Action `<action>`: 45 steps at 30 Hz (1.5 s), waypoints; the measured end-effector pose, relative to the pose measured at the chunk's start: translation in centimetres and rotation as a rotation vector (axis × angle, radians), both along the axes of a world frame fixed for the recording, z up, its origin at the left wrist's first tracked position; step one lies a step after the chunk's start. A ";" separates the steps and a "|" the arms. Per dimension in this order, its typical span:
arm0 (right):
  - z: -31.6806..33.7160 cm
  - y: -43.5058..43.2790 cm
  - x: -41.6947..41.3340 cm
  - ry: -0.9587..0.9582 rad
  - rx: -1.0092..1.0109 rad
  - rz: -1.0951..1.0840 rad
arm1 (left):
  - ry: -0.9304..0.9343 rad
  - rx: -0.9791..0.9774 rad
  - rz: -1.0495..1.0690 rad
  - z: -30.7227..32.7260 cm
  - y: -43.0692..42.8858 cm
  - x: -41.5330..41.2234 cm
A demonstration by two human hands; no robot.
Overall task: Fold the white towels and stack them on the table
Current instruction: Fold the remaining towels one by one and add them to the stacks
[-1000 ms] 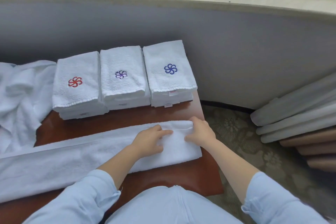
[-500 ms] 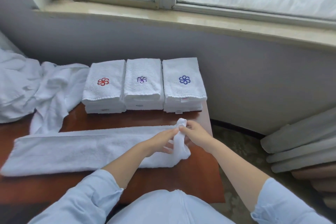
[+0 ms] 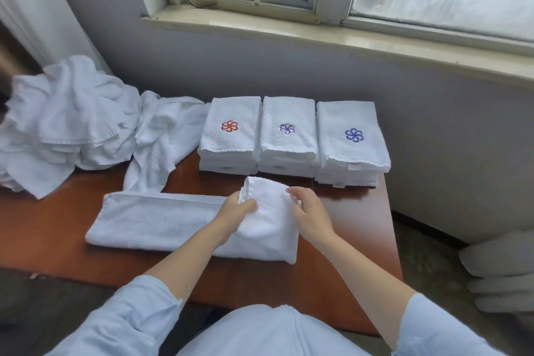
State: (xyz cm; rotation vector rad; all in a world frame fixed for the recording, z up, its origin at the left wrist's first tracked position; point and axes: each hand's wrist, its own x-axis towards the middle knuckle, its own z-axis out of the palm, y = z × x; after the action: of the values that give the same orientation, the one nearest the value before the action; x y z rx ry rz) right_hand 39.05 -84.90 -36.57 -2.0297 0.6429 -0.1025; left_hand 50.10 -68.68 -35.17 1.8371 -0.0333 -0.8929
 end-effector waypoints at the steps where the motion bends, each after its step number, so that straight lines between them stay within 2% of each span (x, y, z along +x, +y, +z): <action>1: -0.3 0.9 0.3 0.027 -0.043 0.057 | -0.001 0.028 0.010 -0.3 1.2 0.7; 5: -1.6 4.2 1.6 0.139 -0.218 0.264 | -0.021 0.084 0.025 -1.8 4.7 3.2; 8: -2.4 6.0 2.3 0.222 -0.345 0.368 | -0.044 0.165 -0.071 -3.1 6.1 4.5; 13: -3.8 7.5 3.1 0.367 -0.491 0.391 | -0.134 0.346 -0.245 -5.1 7.4 6.1; 15: -4.3 7.8 3.4 0.427 -0.520 0.400 | -0.288 0.448 -0.313 -5.1 7.9 6.3; 17: -4.9 8.2 3.5 0.460 -0.536 0.402 | -0.619 0.529 -0.462 -5.3 8.4 6.5; 18: -5.2 8.4 3.5 0.471 -0.539 0.403 | -0.772 0.515 -0.606 -5.5 8.6 6.7; 20: -5.7 8.6 3.6 0.488 -0.549 0.413 | -0.907 0.440 -0.966 -6.0 8.8 7.2; 21: -5.9 8.7 3.6 0.496 -0.548 0.418 | -0.917 0.440 -1.124 -6.3 9.0 7.5; 23: -6.1 8.6 3.7 0.512 -0.529 0.423 | -0.863 0.520 -1.292 -7.2 9.2 8.3; 25: -6.1 8.6 3.7 0.532 -0.512 0.419 | -0.776 0.580 -1.350 -7.5 9.0 8.9; 28: -6.0 8.6 3.7 0.560 -0.495 0.408 | -0.741 0.624 -1.425 -7.6 8.5 9.2; 35: -5.7 7.2 1.6 0.611 -0.455 0.401 | -0.730 0.643 -1.465 -7.4 6.5 7.1; 45: -4.6 -0.4 -5.8 0.665 -0.472 0.442 | -0.683 0.622 -1.414 -7.1 -0.6 -1.5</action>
State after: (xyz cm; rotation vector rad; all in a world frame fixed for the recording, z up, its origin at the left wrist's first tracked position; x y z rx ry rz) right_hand 33.30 -85.27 -41.13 -2.6325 0.5812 0.7762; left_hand 48.56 -69.26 -42.24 2.5465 -1.8314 -1.1653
